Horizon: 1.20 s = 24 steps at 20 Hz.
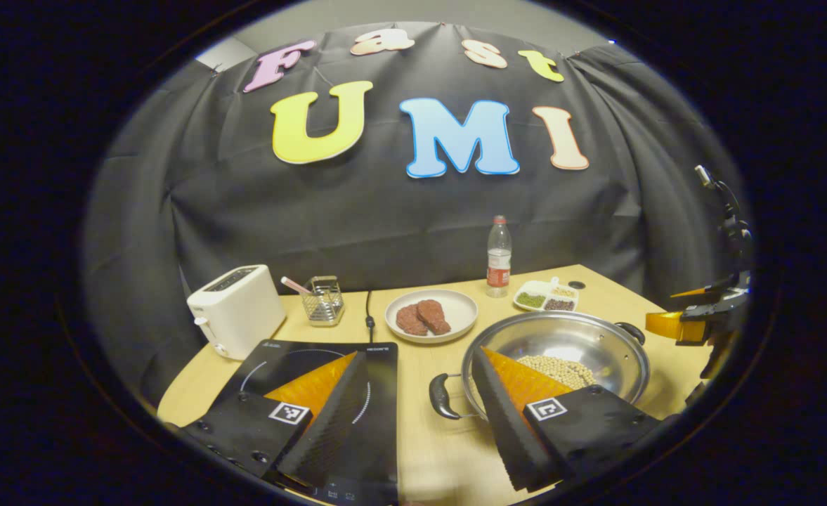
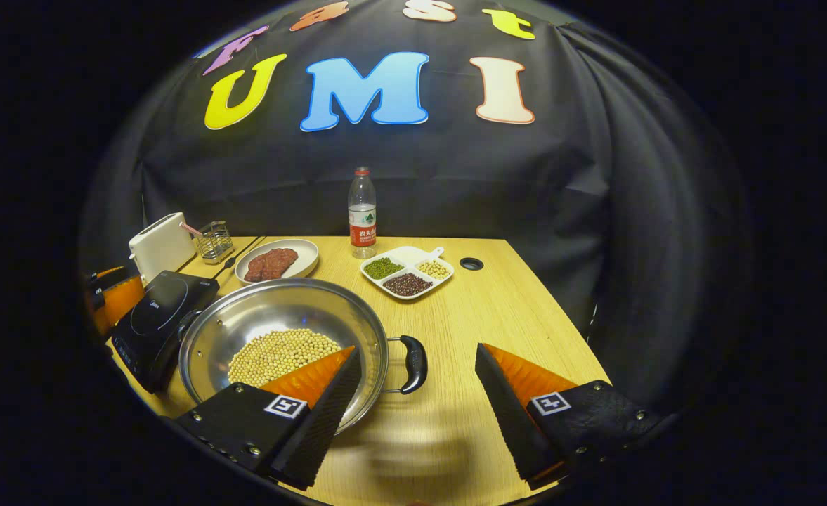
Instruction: First push the handle of the pot to place it horizontally, then grasp the pot with both hands and set it on the induction cooktop.
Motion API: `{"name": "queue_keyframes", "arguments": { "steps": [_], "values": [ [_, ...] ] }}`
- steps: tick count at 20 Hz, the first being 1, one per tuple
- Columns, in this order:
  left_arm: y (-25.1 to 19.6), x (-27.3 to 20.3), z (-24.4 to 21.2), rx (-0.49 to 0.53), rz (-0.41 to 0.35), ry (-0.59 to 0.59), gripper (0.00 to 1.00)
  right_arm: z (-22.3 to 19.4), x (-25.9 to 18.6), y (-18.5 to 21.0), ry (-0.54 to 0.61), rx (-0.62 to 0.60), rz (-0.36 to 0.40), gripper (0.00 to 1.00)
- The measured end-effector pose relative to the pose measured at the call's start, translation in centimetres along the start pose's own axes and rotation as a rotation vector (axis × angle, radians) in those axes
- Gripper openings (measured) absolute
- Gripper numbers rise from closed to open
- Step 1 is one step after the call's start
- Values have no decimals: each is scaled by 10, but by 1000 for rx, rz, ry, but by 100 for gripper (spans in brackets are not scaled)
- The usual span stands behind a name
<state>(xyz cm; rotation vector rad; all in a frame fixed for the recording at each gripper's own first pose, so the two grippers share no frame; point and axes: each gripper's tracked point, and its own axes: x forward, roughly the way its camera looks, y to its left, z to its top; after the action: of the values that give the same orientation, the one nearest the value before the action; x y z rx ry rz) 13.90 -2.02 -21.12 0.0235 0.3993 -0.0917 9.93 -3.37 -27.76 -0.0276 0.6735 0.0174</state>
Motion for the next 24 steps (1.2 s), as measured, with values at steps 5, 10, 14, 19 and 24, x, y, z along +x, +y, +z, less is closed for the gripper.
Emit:
{"name": "queue_keyframes", "arguments": {
  "steps": [5,10,14,19,24],
  "values": [
    [-16,31,-21,0,-40,74,96,-7,12,6,20,20,4,100],
    [-33,57,-49,26,-61,152,97,-14,28,9,47,13,17,100],
    [-34,76,-76,15,-42,228,93,-22,43,11,78,12,32,100],
    [-32,90,-100,11,-12,297,97,-37,65,15,138,31,58,100],
    [-38,97,-105,10,8,321,99,-50,77,17,205,76,82,86]
  ]
}}
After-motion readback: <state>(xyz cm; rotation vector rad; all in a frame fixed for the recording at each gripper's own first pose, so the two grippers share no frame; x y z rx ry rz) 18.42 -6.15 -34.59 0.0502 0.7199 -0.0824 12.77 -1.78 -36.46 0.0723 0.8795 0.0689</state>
